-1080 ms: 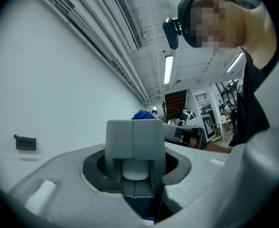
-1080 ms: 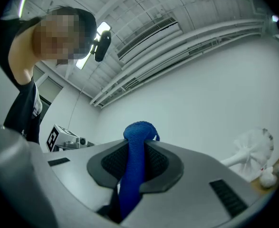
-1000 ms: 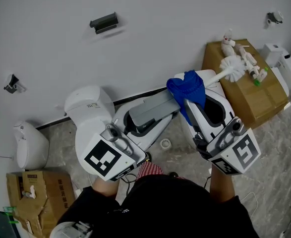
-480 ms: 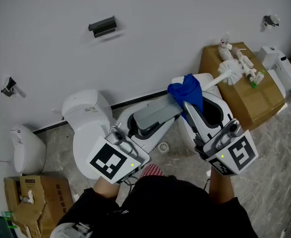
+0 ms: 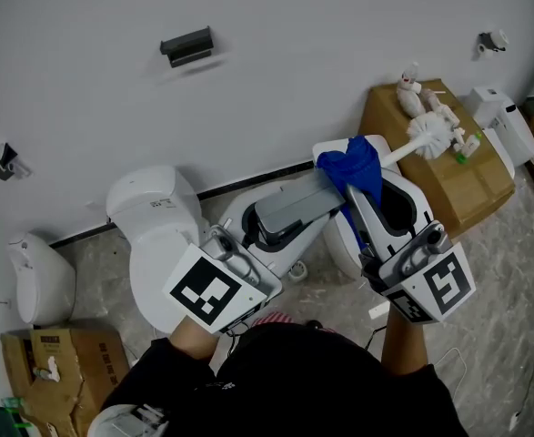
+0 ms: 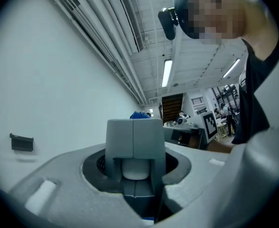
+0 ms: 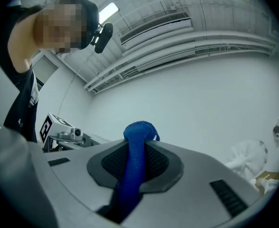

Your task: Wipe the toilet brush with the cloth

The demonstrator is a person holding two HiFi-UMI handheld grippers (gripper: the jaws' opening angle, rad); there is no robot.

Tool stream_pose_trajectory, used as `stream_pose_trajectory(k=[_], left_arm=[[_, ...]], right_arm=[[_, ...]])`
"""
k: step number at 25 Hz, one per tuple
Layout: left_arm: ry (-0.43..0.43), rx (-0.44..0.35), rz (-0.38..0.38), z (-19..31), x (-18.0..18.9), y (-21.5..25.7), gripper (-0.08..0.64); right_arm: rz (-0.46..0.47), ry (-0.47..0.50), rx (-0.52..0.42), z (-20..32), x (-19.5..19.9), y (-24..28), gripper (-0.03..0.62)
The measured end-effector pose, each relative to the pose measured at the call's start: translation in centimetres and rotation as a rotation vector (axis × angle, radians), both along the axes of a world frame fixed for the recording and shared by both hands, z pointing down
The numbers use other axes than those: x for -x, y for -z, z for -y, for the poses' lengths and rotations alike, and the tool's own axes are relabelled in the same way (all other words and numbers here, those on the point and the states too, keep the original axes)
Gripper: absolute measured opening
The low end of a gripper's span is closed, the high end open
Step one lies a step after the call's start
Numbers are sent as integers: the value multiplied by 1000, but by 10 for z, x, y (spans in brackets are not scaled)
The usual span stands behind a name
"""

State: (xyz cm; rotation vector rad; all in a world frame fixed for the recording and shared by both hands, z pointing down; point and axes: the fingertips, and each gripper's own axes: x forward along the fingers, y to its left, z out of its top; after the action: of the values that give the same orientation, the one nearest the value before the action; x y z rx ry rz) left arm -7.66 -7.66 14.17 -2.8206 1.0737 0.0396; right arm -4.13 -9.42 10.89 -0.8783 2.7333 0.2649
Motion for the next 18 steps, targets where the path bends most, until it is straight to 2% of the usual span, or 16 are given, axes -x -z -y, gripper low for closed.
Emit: stream_pose_trajectory(k=[6,12,18], left_arm=[[-27,15,14,3,-1,-1,163],[-34,26,11,5,-1,-2,163],[2,30,29,10,8,-9,163]], right_arm=[[16,-24,18,5,-3,-8,66],[-33,-24,19,6,-2,-10,66],[-49,-17,31,15,8,-19,66]])
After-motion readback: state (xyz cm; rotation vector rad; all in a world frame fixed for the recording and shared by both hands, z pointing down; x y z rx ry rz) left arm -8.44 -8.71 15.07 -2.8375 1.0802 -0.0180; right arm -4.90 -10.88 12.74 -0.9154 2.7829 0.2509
